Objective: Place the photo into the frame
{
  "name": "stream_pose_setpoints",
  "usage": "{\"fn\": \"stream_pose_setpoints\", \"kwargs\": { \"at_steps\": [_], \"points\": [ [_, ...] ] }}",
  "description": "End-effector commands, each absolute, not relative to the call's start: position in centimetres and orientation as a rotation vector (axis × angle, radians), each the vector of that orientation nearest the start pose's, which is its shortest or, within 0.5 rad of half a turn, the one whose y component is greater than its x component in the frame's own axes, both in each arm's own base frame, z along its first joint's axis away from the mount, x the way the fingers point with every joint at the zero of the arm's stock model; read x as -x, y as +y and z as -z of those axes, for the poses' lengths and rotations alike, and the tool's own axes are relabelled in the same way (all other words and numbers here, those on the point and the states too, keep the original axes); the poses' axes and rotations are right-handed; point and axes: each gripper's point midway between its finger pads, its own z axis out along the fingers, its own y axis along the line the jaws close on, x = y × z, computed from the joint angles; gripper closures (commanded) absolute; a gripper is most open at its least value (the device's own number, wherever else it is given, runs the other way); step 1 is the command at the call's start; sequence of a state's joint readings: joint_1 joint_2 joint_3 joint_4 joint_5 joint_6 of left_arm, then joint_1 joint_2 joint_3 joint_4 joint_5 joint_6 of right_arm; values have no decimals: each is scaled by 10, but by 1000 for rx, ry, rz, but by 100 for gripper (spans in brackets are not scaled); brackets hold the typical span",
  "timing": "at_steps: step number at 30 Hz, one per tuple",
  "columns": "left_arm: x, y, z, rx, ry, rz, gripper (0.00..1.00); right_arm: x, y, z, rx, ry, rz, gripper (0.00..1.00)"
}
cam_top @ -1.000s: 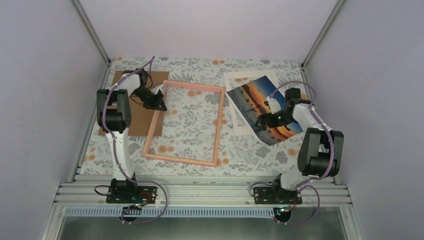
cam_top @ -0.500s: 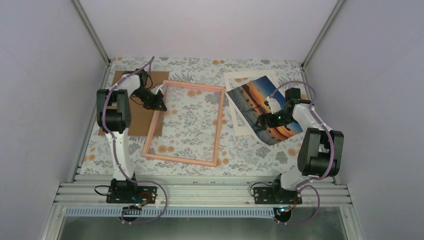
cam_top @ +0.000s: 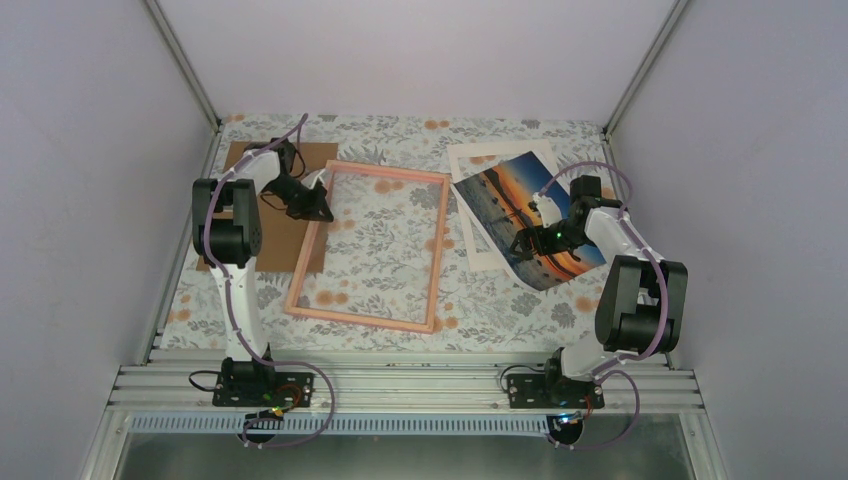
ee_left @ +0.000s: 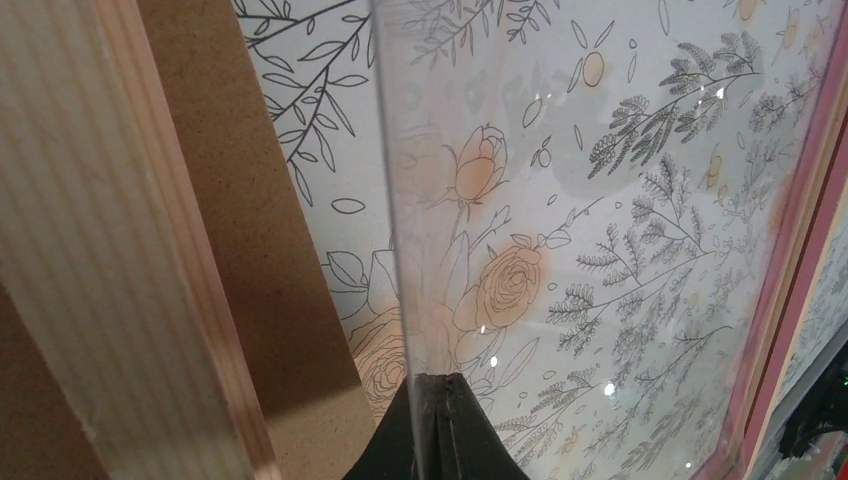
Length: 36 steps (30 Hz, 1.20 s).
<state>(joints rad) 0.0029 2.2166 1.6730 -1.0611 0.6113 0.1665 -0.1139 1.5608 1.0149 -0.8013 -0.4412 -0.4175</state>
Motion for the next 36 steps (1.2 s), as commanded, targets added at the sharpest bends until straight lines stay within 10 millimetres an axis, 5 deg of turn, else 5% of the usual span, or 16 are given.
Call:
{"fn": "stream_pose_setpoints", "kwargs": {
  "at_steps": [1,9,13,17,27,36],
  "points": [
    [-417,-98,-45,-219,2934,922,98,-319,39,-81,469,2703,-546,0],
    [-415,-102,-44,-179,2926,926,97,-319,39,-81,472,2701,-552,0],
    [-413,-102,-39,-160,2938,931,97,-319,57,-104,516,2610,-662,0],
    [-412,-102,-38,-157,2941,921,98,-314,95,-129,668,2494,-753,6],
    [-411,-103,-33,-147,2955,911,98,-256,238,-165,1238,2223,-1079,53],
    [-410,-106,-31,-139,2959,912,98,-206,312,-132,1600,2103,-1185,82]
  ]
}}
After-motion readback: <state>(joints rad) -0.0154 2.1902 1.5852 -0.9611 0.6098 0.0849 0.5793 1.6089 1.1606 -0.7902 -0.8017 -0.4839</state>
